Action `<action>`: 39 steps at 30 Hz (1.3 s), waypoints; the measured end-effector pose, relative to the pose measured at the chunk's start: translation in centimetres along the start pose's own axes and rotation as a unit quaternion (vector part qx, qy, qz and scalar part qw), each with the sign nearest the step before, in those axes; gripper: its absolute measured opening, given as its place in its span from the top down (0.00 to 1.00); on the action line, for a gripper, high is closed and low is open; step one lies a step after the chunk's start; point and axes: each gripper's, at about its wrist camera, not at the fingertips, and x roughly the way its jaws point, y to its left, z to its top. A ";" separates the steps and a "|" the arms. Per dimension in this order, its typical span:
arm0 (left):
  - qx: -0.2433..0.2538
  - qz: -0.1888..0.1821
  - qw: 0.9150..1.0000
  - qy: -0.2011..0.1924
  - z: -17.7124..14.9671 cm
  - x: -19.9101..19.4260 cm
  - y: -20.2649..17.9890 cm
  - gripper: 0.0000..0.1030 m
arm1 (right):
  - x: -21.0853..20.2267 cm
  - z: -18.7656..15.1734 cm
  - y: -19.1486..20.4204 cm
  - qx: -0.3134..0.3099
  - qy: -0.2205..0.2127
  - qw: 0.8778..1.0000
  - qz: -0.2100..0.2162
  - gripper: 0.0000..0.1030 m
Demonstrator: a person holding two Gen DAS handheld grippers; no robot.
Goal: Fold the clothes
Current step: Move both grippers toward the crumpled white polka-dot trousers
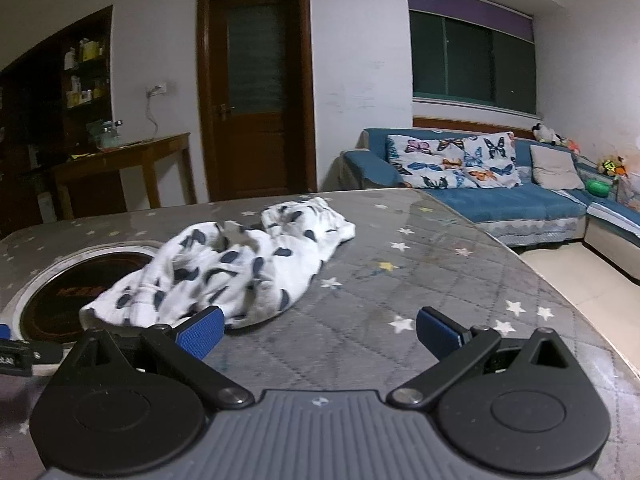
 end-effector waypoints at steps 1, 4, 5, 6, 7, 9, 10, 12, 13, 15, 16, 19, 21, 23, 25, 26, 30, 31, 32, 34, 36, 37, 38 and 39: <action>0.002 -0.001 1.000 0.000 -0.1 -0.3 -0.1 0.00 | 0.0 0.0 0.2 -0.002 0.001 1.000 0.003 0.00; 0.019 -0.004 1.000 0.009 -0.2 -1.1 -0.6 0.00 | -0.1 0.1 0.7 -0.006 0.005 1.000 0.011 0.00; 0.018 -0.004 1.000 0.009 -0.2 -1.7 -0.8 0.00 | -0.1 0.1 0.9 -0.008 0.006 1.000 0.014 0.00; 0.017 -0.006 1.000 0.017 0.1 -1.7 -0.9 0.00 | -0.1 0.2 1.1 -0.010 0.007 1.000 0.017 0.00; 0.014 -0.010 1.000 0.020 0.3 -1.9 -1.0 0.00 | -0.1 0.2 1.3 -0.011 0.008 1.000 0.019 0.00; 0.015 -0.015 1.000 0.019 0.4 -2.1 -1.2 0.00 | -0.1 0.2 1.7 -0.015 0.010 1.000 0.025 0.00; 0.014 -0.017 1.000 0.018 0.5 -2.3 -1.2 0.00 | -0.2 0.3 1.8 -0.016 0.011 0.999 0.028 0.00; 0.014 -0.022 1.000 0.016 0.7 -2.6 -1.2 0.00 | -0.2 0.3 2.2 -0.019 0.014 0.999 0.033 0.00; 0.016 -0.022 1.000 0.016 0.8 -2.6 -1.3 0.00 | -0.2 0.3 2.4 -0.021 0.015 0.999 0.036 0.00; 0.021 -0.022 0.999 0.015 1.1 -2.5 -1.5 0.00 | -0.2 0.3 2.7 -0.025 0.018 0.999 0.040 0.00; 0.022 -0.020 0.999 0.015 1.2 -2.4 -1.6 0.00 | 0.0 0.3 2.9 -0.028 0.020 0.999 0.041 0.00; 0.027 -0.021 0.999 0.015 1.6 -2.1 -1.8 0.00 | 0.4 0.4 3.2 -0.035 0.028 0.998 0.045 0.00; 0.032 -0.021 0.999 0.012 2.0 -2.0 -2.1 0.00 | 0.8 0.4 3.2 -0.035 0.032 0.998 0.047 0.00; 0.036 -0.021 0.999 0.012 2.3 -1.7 -2.4 0.00 | 1.2 0.5 3.2 -0.034 0.035 0.998 0.048 0.00; 0.043 -0.021 0.999 0.012 2.5 -1.5 -2.8 0.00 | 1.7 0.5 3.1 -0.035 0.041 0.997 0.048 0.00; 0.045 -0.020 0.999 0.013 2.7 -1.3 -2.9 0.00 | 1.9 0.5 3.1 -0.036 0.044 0.997 0.048 0.00; 0.047 -0.023 0.999 0.012 3.1 -1.0 -3.3 0.00 | 2.3 0.4 3.0 -0.032 0.052 0.997 0.048 0.00; 0.048 -0.024 0.998 0.012 3.2 -1.0 -3.4 0.00 | 2.4 0.4 3.0 -0.031 0.054 0.997 0.049 0.00; 0.049 -0.025 0.998 0.012 3.3 -0.9 -3.5 0.00 | 2.4 0.3 3.0 -0.030 0.057 0.997 0.049 0.00; 0.048 -0.026 0.998 0.013 3.4 -0.8 -3.6 0.00 | 2.5 0.2 2.9 -0.024 0.064 0.997 0.047 0.00; 0.047 -0.026 0.998 0.015 3.4 -0.7 -3.6 0.00 | 2.6 0.0 2.9 -0.016 0.069 0.996 0.046 0.00; 0.047 -0.026 0.998 0.016 3.4 -0.6 -3.6 0.00 | 2.5 0.0 2.9 -0.011 0.071 0.996 0.047 0.00; 0.047 -0.026 0.998 0.017 3.4 -0.5 -3.6 0.00 | 2.5 -0.1 2.9 -0.005 0.073 0.996 0.048 0.00; 0.048 -0.026 0.998 0.018 3.4 -0.5 -3.6 0.00 | 2.5 -0.2 2.9 -0.002 0.075 0.996 0.049 0.00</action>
